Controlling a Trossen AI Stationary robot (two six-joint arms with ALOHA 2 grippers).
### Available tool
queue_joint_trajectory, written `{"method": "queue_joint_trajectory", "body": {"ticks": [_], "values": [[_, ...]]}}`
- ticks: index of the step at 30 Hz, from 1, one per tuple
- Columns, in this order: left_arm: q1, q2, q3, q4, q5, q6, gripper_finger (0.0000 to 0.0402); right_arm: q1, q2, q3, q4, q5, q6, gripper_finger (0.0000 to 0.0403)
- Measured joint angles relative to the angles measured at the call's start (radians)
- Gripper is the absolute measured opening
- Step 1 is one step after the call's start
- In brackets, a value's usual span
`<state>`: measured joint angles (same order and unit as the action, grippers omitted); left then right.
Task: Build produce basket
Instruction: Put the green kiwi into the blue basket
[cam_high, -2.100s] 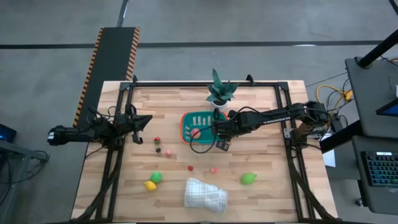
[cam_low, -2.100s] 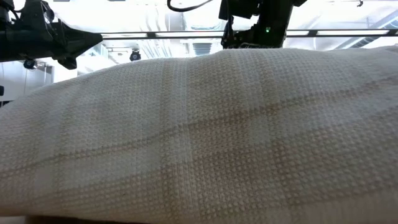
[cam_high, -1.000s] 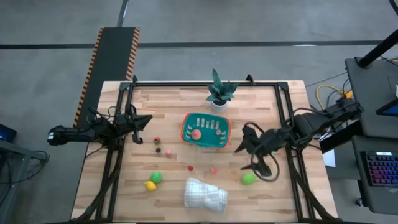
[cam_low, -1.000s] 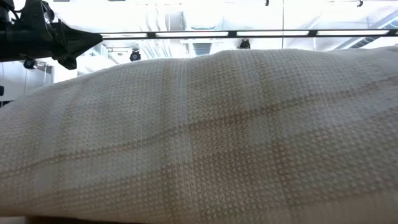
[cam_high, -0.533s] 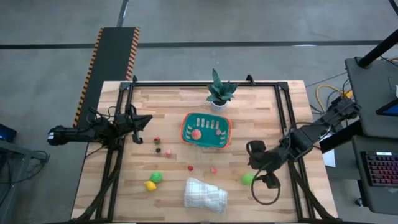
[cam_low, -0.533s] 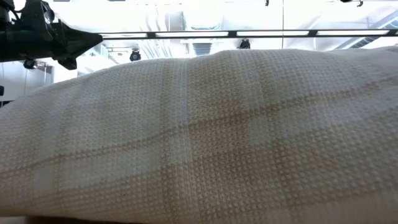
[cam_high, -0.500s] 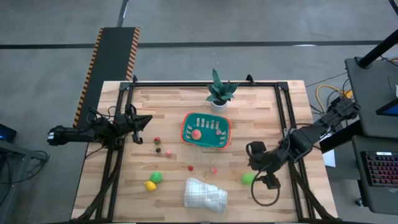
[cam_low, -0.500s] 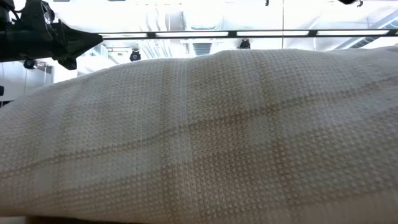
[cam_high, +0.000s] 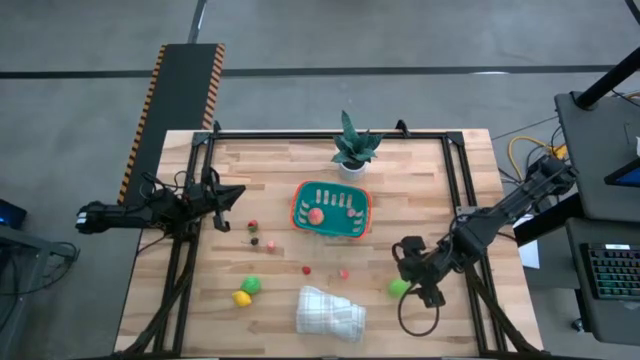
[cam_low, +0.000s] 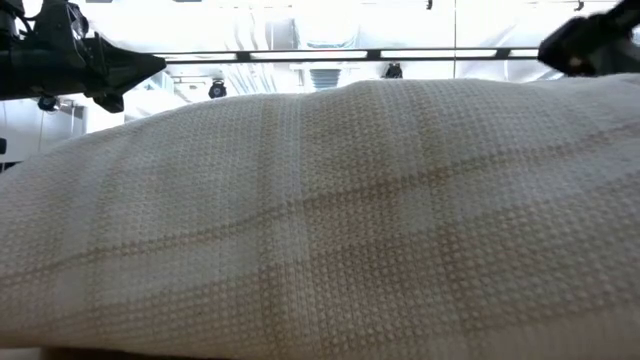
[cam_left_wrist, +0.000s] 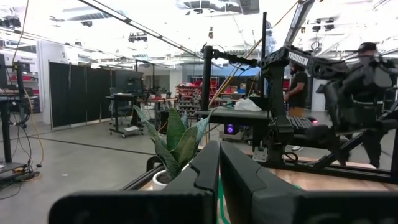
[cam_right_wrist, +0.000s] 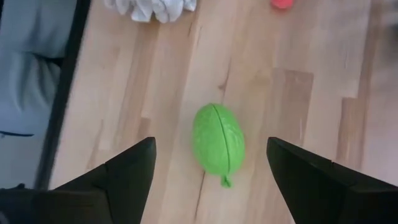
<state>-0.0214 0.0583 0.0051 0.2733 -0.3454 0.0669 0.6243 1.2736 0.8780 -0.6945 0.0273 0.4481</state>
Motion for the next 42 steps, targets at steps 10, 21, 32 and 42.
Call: {"method": "queue_joint_trajectory", "body": {"ticks": [10,21,32,42], "values": [[0.0,0.001,0.0,0.0,0.0,0.0,0.0,0.0,0.0,-0.122,0.21,0.0,-0.011,0.0299],[0.0,0.0,0.0,0.001,0.0,0.001,0.0,0.0,0.017,-0.206,0.341,0.071,-0.026,0.0316],[0.0,0.0,0.0,0.002,-0.028,0.001,0.0,0.0,0.148,-0.179,0.332,0.018,-0.047,0.0361],[0.0,0.0,0.0,0.001,-0.027,0.001,0.0,0.0,0.242,-0.177,0.333,-0.012,-0.037,0.0359]]}}
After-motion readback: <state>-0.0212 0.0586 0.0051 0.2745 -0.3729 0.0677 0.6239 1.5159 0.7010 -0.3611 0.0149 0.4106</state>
